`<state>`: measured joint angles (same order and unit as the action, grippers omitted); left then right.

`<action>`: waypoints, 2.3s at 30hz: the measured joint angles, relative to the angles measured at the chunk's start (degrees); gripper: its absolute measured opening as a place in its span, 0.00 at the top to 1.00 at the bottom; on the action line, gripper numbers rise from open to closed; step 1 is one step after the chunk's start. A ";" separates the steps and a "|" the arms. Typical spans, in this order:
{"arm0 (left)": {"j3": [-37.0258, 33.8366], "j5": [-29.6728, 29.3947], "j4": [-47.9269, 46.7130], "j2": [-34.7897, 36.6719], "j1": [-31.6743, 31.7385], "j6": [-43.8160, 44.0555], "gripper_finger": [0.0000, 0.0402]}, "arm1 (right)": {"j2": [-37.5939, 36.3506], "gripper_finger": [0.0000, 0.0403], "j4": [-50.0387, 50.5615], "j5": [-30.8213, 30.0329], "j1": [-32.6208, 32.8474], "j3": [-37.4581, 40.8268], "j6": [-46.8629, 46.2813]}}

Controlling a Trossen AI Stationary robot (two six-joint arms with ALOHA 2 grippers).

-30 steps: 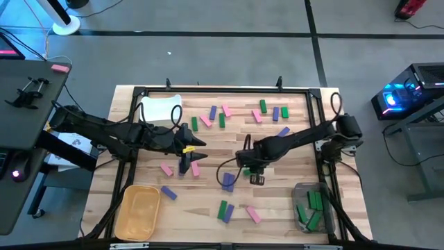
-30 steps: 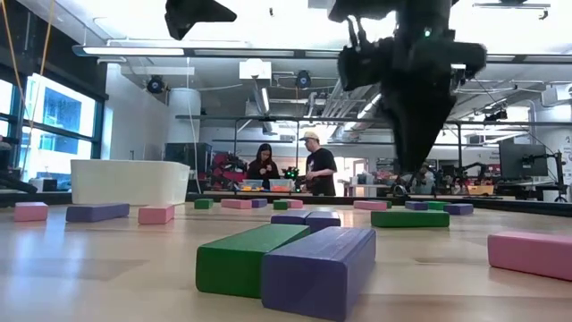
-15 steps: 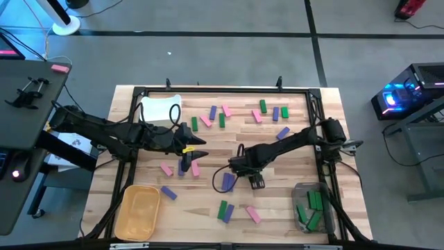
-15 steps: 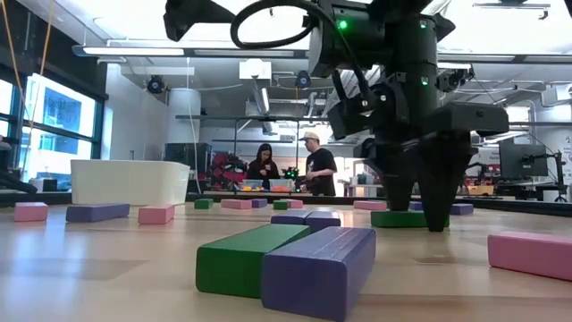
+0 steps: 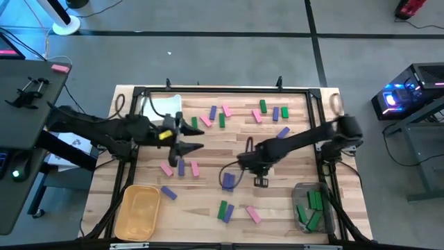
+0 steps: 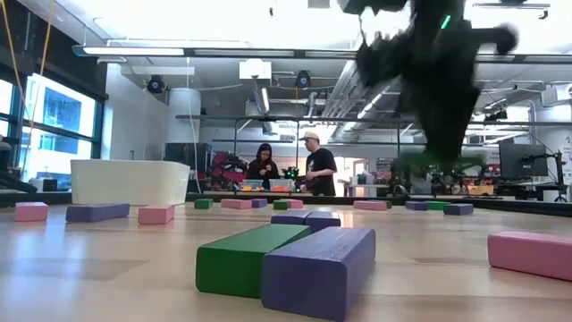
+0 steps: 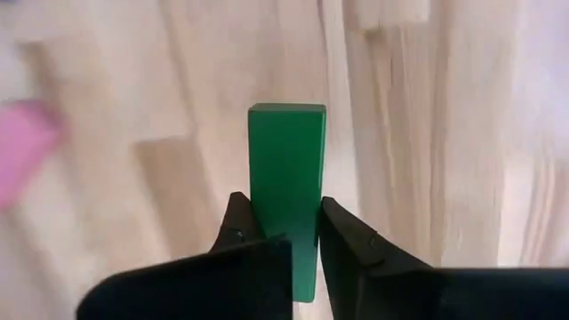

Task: Sort blocks
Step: Put the green block into the black transparent bin

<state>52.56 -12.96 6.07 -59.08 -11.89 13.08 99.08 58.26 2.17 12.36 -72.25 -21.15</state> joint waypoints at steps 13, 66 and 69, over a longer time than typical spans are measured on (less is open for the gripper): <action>0.01 8.71 -0.70 -5.02 9.29 1.85 0.46 | -19.68 0.99 25.13 4.57 17.21 0.00 -43.89; 0.01 17.19 -13.12 6.50 20.77 -3.32 0.46 | -18.40 0.48 -10.48 -18.55 8.16 11.67 -78.83; 0.01 17.35 -12.55 4.79 21.40 -3.37 0.46 | -18.42 0.48 -7.00 -21.38 -4.80 11.67 -68.18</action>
<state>52.58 4.39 -6.48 -54.29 9.52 9.72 80.66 51.26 -19.21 7.56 -60.58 -89.32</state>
